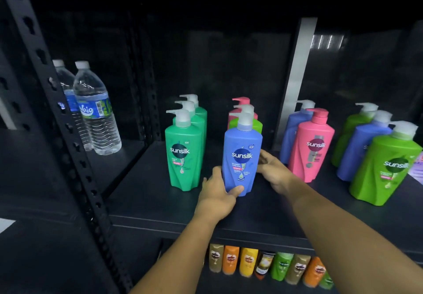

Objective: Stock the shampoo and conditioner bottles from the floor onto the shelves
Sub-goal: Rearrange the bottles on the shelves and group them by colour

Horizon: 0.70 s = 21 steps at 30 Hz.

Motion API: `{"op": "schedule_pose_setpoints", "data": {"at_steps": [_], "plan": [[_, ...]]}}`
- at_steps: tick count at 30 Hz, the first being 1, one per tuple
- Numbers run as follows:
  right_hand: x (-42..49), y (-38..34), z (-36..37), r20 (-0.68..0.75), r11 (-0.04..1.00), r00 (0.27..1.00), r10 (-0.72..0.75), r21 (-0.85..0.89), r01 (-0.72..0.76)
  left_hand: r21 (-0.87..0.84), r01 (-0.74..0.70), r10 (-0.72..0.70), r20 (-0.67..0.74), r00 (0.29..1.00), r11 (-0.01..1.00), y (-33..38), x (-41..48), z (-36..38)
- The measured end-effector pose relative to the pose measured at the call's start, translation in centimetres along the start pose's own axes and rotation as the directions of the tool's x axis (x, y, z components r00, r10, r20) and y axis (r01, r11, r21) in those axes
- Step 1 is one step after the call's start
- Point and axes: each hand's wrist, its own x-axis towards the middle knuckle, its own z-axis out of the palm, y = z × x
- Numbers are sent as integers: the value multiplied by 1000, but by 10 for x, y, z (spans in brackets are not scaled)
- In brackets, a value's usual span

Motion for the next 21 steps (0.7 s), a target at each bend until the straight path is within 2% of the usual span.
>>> {"op": "schedule_pose_setpoints", "data": {"at_steps": [10,18,21], "plan": [[-25,17,7,-200,996,976,-85,-50,76,-19,-52,53,13,999,998,-1,-2,-6],[-87,34,-32,-290,967,945,-151,-241,80,-5,-59,59,120,991,998,3,-8,-13],[-124,25,-45,-311,960,942,-124,-276,36,-16,-78,79,137,987,997,8,-11,-14]]}}
